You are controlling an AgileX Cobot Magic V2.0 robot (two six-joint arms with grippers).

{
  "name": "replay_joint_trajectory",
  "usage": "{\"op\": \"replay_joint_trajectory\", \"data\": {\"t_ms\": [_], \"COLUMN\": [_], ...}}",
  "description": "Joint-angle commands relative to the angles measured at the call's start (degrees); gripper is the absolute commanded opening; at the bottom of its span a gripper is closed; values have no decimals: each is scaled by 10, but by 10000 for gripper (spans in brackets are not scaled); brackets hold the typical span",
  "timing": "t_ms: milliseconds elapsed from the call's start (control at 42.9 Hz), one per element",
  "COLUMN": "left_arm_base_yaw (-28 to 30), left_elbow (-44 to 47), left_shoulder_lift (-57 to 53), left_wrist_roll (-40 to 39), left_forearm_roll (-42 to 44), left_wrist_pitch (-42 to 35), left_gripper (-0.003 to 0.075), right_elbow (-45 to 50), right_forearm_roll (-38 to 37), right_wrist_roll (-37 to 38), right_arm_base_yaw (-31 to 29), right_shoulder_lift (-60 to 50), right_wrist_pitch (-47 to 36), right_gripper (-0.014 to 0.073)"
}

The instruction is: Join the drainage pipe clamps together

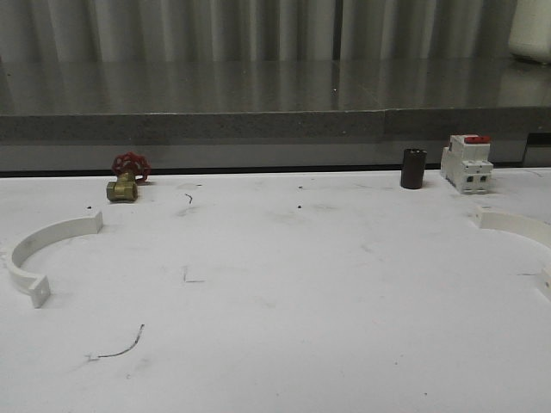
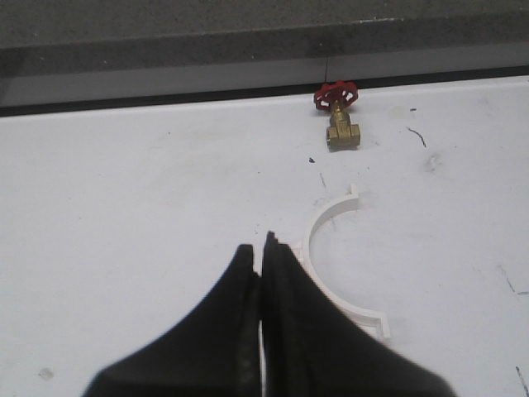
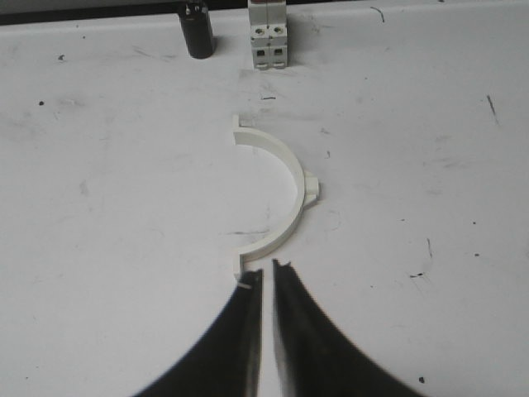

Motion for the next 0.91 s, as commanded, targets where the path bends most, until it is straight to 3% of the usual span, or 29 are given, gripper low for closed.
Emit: {"op": "replay_joint_trajectory", "data": {"t_ms": [0,93,163,233,536,885], "left_arm_base_yaw": [0,0,0,0,0,-37], "left_elbow": [-16,-16,-16,-16,-123,-248], "left_shoulder_lift": [12,26,39,54,181,357], "left_wrist_roll": [-5,-5,-5,-5,32,45], "left_forearm_roll": [-13,-21,-21,-21,-18,8], "left_wrist_pitch": [-62,-71,-74,-74,58,100], "left_gripper": [134,281,372,412,410,410], "right_elbow": [-18,-18,-18,-18,-18,-18], "right_forearm_roll": [-6,-6,-6,-6,-6,-6], "right_wrist_roll": [-5,-5,-5,-5,-5,-5], "right_arm_base_yaw": [-1,-1,-1,-1,-1,-1], "right_shoulder_lift": [12,21,24,25,25,25], "right_wrist_pitch": [-36,-36,-36,-36,-36,-36], "right_gripper": [315,462,506,510,510,510]}}
